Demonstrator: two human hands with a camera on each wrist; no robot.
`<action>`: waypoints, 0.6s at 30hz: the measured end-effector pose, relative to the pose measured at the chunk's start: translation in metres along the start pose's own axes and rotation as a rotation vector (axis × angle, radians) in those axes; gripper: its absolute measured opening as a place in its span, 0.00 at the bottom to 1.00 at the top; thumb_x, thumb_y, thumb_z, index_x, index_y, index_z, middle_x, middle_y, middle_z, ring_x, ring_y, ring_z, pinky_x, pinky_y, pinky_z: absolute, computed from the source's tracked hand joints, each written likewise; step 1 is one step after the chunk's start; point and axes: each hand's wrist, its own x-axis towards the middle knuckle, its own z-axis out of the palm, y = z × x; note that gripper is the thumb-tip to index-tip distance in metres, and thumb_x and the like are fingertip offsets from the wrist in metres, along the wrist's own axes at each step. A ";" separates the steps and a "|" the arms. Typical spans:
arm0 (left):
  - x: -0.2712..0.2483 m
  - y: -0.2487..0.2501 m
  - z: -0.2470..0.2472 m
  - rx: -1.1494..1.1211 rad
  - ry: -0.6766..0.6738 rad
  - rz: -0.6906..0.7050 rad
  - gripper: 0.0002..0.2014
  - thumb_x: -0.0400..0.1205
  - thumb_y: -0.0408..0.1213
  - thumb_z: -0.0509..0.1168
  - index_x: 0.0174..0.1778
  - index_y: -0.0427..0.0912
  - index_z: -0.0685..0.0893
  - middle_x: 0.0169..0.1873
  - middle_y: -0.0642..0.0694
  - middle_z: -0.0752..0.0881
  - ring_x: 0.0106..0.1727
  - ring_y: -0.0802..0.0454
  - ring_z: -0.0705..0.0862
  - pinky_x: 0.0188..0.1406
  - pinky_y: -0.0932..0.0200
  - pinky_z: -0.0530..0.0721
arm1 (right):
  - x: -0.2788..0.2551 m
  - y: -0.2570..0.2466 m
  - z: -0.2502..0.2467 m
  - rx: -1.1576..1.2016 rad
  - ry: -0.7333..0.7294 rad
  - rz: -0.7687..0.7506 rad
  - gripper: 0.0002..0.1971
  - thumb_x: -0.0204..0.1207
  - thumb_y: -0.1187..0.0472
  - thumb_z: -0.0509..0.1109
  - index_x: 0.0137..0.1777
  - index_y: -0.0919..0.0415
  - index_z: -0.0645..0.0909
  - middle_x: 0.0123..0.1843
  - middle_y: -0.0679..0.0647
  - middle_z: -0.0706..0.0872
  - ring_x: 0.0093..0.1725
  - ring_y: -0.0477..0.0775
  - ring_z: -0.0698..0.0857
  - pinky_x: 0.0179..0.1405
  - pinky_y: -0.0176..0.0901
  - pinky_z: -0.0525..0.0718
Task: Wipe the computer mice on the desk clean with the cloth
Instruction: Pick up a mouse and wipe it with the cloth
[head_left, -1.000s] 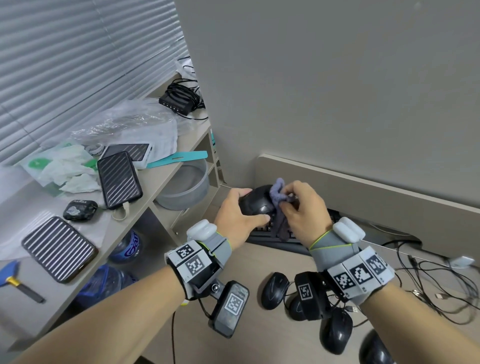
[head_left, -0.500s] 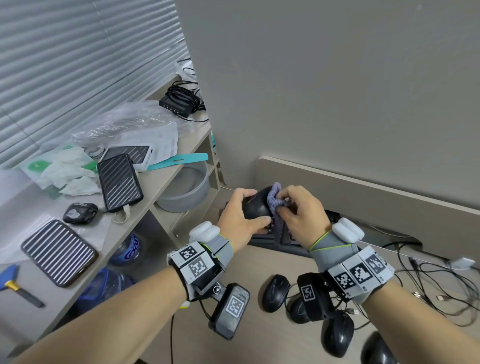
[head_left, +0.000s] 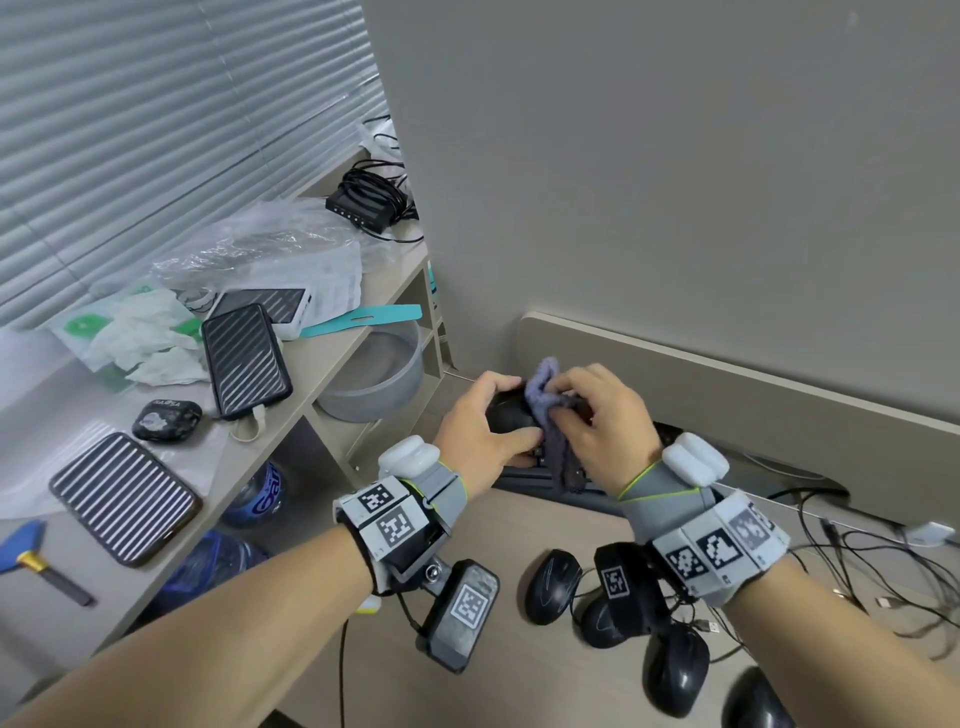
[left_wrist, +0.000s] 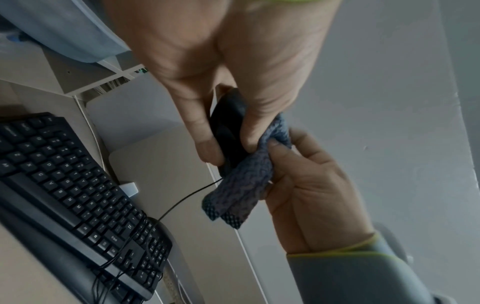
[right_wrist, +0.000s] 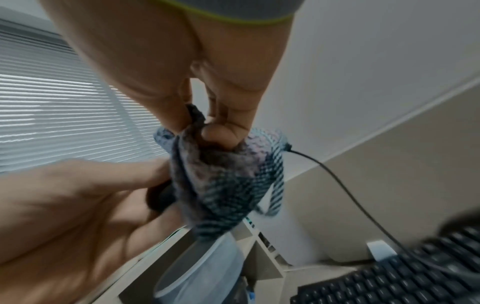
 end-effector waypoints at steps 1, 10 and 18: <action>0.000 -0.002 0.001 -0.013 -0.005 -0.016 0.21 0.70 0.30 0.76 0.54 0.55 0.82 0.56 0.43 0.85 0.49 0.43 0.90 0.48 0.39 0.90 | 0.003 0.007 -0.002 -0.006 0.033 0.065 0.05 0.67 0.66 0.67 0.43 0.62 0.82 0.39 0.58 0.80 0.39 0.58 0.79 0.36 0.37 0.67; -0.004 -0.004 0.004 -0.019 -0.009 -0.020 0.22 0.71 0.27 0.76 0.52 0.57 0.81 0.58 0.42 0.83 0.50 0.41 0.90 0.44 0.40 0.92 | 0.003 0.015 -0.004 -0.030 0.036 0.130 0.05 0.67 0.70 0.71 0.41 0.62 0.81 0.38 0.58 0.80 0.39 0.59 0.79 0.34 0.36 0.63; -0.006 -0.003 0.003 0.017 -0.017 -0.025 0.29 0.71 0.25 0.76 0.60 0.60 0.78 0.63 0.47 0.83 0.55 0.43 0.88 0.42 0.43 0.92 | -0.001 0.012 -0.003 -0.014 0.041 0.073 0.07 0.65 0.72 0.73 0.39 0.60 0.81 0.37 0.57 0.79 0.35 0.52 0.75 0.34 0.36 0.66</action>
